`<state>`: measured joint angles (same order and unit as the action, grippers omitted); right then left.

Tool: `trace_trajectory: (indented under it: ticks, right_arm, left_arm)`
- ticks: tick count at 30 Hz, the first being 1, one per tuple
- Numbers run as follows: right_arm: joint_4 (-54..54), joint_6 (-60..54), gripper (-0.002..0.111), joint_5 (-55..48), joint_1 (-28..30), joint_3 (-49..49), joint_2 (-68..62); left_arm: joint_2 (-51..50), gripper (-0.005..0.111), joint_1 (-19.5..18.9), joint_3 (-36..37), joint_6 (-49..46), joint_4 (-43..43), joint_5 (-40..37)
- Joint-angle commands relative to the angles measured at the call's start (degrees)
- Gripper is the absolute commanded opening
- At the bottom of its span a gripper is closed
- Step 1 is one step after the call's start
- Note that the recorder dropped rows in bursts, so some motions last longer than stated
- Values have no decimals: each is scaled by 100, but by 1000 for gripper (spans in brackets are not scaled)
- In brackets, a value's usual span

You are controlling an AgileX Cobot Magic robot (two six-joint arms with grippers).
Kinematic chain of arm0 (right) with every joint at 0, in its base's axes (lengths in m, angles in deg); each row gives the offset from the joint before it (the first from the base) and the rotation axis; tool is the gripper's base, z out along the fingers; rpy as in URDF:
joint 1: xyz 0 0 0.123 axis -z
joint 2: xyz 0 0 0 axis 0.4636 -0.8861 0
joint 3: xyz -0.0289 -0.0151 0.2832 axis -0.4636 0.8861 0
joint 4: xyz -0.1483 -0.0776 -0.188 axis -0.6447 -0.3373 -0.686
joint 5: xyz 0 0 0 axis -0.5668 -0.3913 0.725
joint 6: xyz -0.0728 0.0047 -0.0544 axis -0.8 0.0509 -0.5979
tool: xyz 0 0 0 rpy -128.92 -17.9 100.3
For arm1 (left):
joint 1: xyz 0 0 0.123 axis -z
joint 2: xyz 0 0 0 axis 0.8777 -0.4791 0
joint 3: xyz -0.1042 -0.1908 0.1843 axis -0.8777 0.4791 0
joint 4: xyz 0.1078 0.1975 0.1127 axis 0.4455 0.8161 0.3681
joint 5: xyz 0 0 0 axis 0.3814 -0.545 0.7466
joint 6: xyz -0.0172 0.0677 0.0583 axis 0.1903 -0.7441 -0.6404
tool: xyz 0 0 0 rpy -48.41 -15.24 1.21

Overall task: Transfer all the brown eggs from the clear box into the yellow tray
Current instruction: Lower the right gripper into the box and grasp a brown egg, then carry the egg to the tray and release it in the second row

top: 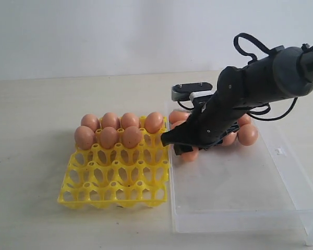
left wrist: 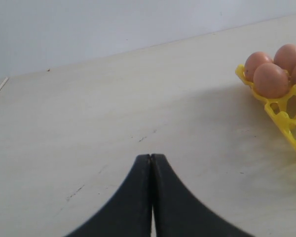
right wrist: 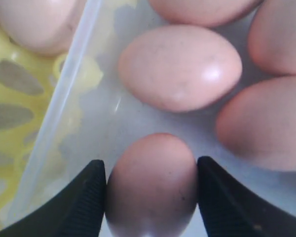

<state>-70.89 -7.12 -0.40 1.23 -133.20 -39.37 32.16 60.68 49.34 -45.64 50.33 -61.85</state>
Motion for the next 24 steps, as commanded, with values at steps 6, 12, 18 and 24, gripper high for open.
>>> trace_trajectory:
  ticks: [6,12,18,24]
  right_arm:
    - [-775,-47,0,2214,-182,860,1857]
    - [-1169,680,0,4392,-602,1421,1627]
    - [-1918,1233,0,5412,-694,1448,954]
    - [-2030,1358,0,5513,-694,1448,395]
  left_arm:
    - [35,0,-13,-23,30,-44,51]
    - [35,0,-13,-23,30,-44,51]
    - [35,0,-13,-23,30,-44,51]
    - [35,0,-13,-23,30,-44,51]
